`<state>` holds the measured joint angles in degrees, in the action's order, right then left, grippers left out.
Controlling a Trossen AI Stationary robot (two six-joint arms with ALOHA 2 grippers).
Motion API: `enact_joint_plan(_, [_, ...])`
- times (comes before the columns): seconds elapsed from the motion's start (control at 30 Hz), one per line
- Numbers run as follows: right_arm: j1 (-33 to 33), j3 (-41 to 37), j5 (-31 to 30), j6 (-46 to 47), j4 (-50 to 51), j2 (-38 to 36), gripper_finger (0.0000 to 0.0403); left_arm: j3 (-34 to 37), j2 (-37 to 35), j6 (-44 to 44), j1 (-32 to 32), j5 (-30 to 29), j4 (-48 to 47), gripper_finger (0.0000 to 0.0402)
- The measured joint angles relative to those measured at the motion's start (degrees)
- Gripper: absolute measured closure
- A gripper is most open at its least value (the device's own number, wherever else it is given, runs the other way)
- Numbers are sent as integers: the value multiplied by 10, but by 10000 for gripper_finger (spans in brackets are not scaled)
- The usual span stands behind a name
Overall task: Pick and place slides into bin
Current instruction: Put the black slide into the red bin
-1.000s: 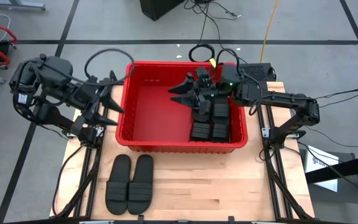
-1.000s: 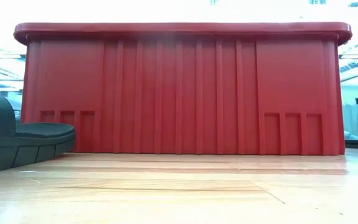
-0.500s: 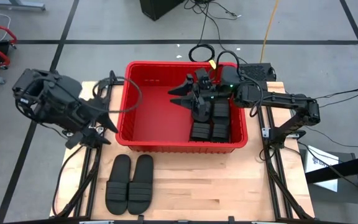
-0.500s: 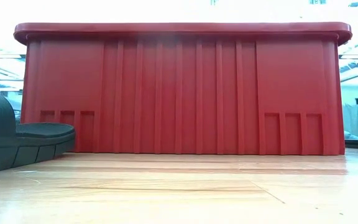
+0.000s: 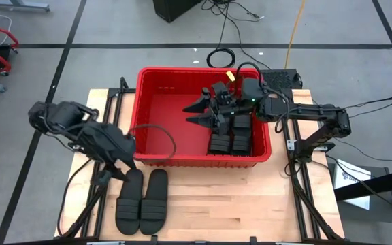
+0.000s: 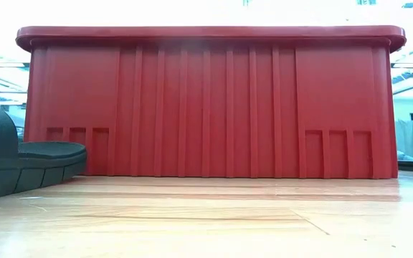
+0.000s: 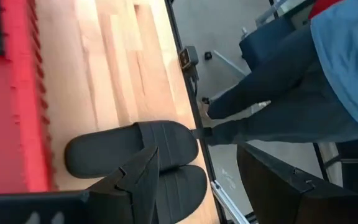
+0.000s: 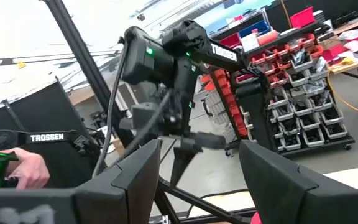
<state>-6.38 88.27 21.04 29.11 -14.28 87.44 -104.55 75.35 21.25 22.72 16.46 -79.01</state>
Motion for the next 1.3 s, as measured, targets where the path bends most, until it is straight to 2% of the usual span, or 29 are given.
enact_joint_plan(0.37, [25, 0, 2, -1, 9, 0, 192, 137, 0, 65, 45, 0, 113, 192])
enact_joint_plan(0.67, [39, 0, 17, -13, 10, 0, 193, 284, -1, 78, 67, -11, 195, 192])
enact_joint_plan(1.03, [39, 0, 32, -9, 11, 0, 193, 486, -1, 79, 66, -12, 385, 192])
enact_joint_plan(1.3, [39, 0, 31, 3, 13, 0, 193, 596, -1, 115, 66, 30, 528, 192])
